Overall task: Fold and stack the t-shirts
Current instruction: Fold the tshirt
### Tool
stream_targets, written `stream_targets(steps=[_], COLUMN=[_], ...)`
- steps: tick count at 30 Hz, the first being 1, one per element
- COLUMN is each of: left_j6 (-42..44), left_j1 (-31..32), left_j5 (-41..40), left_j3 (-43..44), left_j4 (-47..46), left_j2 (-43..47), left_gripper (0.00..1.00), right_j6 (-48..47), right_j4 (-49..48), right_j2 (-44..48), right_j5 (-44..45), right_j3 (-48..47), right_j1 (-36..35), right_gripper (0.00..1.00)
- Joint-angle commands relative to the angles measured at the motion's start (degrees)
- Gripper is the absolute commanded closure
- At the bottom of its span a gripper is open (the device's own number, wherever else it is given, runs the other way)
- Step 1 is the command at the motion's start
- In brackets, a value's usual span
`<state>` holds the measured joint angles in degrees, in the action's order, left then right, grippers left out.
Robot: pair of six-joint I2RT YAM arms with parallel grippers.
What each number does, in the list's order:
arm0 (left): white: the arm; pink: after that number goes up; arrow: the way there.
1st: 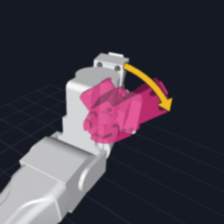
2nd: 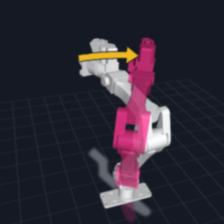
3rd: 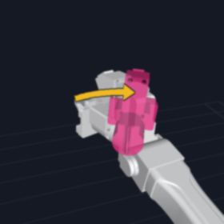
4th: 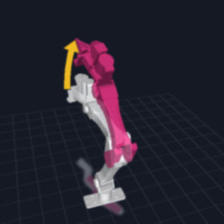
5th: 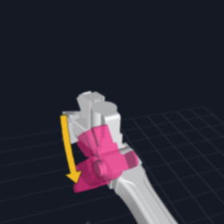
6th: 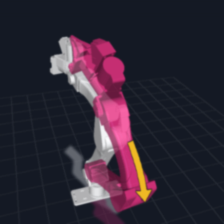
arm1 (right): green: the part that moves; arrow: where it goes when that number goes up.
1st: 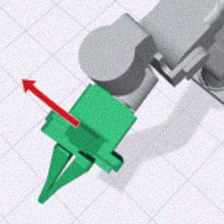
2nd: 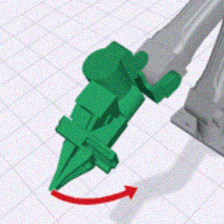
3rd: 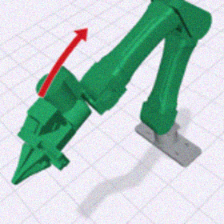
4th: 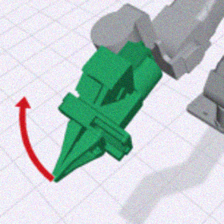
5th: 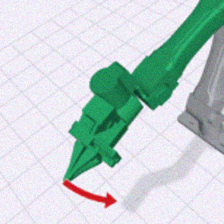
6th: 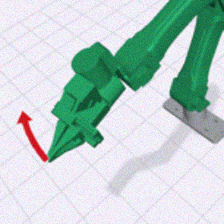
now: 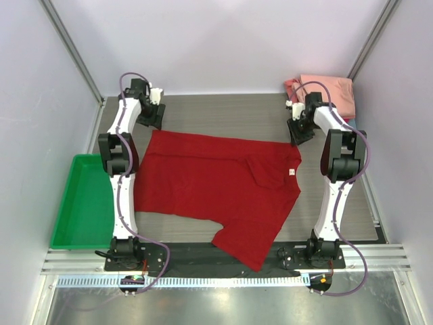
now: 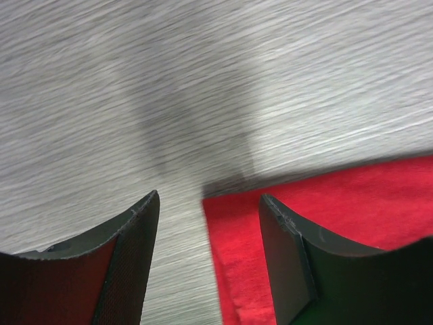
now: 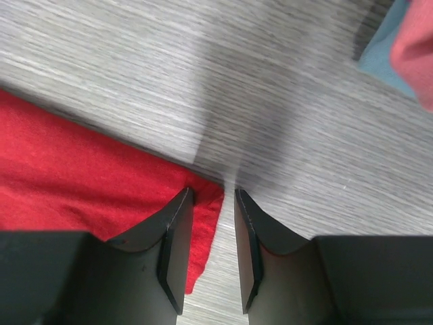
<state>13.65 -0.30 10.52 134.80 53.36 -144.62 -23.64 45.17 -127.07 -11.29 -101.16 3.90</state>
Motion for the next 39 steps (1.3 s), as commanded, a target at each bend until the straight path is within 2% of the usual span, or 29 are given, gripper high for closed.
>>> stream_targets(steps=[1, 3, 5, 6, 7, 10, 11, 19, 22, 27, 33, 39], left_j6=[-1.6, -2.0, -2.7, -2.9, -3.2, -3.1, -3.2, -4.2, -5.9, -6.3, -5.7, -2.8], left_j1=[-1.5, -1.8, -2.3, -2.2, -2.3, -2.3, -2.3, -2.4, -2.9, -3.0, -3.3, -3.3], left_j5=[0.1, 0.1, 2.0, 2.7, 3.4, 3.5, 3.3, 4.2, 4.1, 3.8, 7.2, 8.2], left_j3=[2.6, 2.8, 3.4, 3.6, 3.6, 3.8, 3.9, 5.3, 5.3, 6.6, 0.4, -1.4], left_j4=[-1.9, -2.0, -1.9, -1.8, -1.8, -1.9, -1.8, -1.9, -3.5, -4.4, -1.3, 0.8], left_j2=[-0.6, -1.2, -1.6, -1.8, -1.8, -2.3, -2.7, -2.5, 0.4, 4.0, 7.3, 6.1], left_gripper=[0.38, 0.37, 0.36, 0.35, 0.35, 0.36, 0.36, 0.43, 0.38, 0.37, 0.44, 0.48], right_j6=[-0.5, -1.4, -2.6, -2.8, -2.8, -3.3, -3.4, -4.0, -4.0, -3.9, -3.8, -3.9], right_j4=[1.9, 3.2, 4.4, 4.5, 4.5, 4.5, 4.4, 4.7, 4.4, 4.1, 4.1, 4.1], right_j2=[-1.1, -1.5, -1.9, -1.9, -2.0, -2.0, -2.1, -0.4, 0.1, 0.2, 0.2, 0.2], right_j5=[-3.2, -6.5, -9.1, -9.2, -9.2, -8.2, -8.0, -6.1, -5.9, -5.3, -4.9, -4.6], right_j3=[-1.1, -0.9, -0.8, -0.7, -0.6, -0.9, -0.9, 0.4, 1.5, 2.0, 1.4, 1.1], right_j1=[0.6, 0.7, 0.8, 0.8, 0.8, 0.8, 0.7, 0.7, 0.6, 0.5, 0.5, 0.2], right_gripper=[0.64, 0.64, 0.70, 0.74, 0.83, 0.95, 0.97, 0.98, 0.98, 0.98, 0.98, 0.98])
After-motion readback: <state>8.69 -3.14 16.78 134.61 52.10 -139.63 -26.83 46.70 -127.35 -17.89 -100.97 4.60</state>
